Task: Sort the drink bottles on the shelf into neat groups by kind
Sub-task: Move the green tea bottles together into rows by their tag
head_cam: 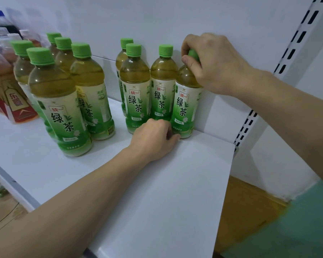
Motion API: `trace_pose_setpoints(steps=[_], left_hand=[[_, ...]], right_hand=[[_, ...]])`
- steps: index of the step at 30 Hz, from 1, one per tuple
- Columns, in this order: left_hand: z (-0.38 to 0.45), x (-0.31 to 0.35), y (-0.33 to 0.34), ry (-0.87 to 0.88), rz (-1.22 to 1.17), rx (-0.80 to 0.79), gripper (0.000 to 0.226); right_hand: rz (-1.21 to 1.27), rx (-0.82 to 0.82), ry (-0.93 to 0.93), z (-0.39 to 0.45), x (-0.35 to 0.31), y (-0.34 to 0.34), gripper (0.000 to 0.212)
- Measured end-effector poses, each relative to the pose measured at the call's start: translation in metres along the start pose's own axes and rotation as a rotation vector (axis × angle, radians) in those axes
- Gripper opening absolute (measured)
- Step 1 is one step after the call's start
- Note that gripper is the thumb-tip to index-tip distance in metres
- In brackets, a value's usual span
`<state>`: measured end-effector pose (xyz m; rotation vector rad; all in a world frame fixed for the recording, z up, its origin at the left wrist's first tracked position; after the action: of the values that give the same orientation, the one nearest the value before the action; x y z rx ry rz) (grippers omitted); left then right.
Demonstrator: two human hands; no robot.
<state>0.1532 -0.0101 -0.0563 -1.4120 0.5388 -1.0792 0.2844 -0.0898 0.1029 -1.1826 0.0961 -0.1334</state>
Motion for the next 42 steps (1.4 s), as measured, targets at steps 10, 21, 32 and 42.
trace_pose_setpoints(steps=[10,21,32,42], left_hand=[[-0.005,-0.023,-0.014,-0.010,-0.073,-0.095,0.025],[-0.013,-0.031,-0.024,0.110,-0.105,-0.311,0.017],[-0.033,-0.006,-0.022,0.374,-0.045,-0.443,0.019],[-0.036,0.000,-0.014,0.432,-0.088,-0.412,0.014]], right_hand=[[-0.206,-0.314,-0.187,0.055,-0.038,-0.015,0.035],[-0.070,-0.280,-0.322,0.080,-0.082,-0.024,0.041],[0.018,-0.311,-0.216,0.083,-0.100,-0.012,0.026],[0.041,-0.436,-0.165,0.078,-0.126,-0.027,0.044]])
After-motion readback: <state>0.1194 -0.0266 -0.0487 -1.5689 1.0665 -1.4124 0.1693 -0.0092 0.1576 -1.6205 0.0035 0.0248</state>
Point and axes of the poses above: each hand's wrist, its own z-axis towards the middle knuckle, its own y-axis out of the palm, x = y × z, the point moved 3 cm from there along z, towards the middle knuckle, and after that the axes turned 12 degrees about -x, right-handed, at the moved point
